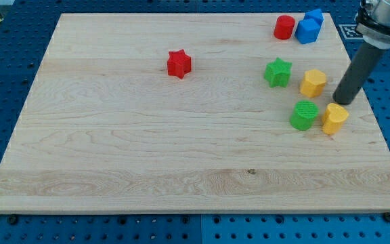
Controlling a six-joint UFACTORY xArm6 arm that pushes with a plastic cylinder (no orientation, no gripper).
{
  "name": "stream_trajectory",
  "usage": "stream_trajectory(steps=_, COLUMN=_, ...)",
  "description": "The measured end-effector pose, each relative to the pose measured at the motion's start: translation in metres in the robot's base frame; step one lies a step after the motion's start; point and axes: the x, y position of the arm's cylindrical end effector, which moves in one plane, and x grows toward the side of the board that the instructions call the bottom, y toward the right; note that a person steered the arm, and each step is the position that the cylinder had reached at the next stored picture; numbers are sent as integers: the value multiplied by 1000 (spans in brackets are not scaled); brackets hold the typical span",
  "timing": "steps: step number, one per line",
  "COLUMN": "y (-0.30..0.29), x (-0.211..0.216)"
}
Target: Move the yellow hexagon and green star up a bit
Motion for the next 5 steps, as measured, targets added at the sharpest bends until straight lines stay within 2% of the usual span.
stream_trajectory(steps=2, y=-85, x=-31)
stream_trajectory(steps=5, y=-108, x=-79)
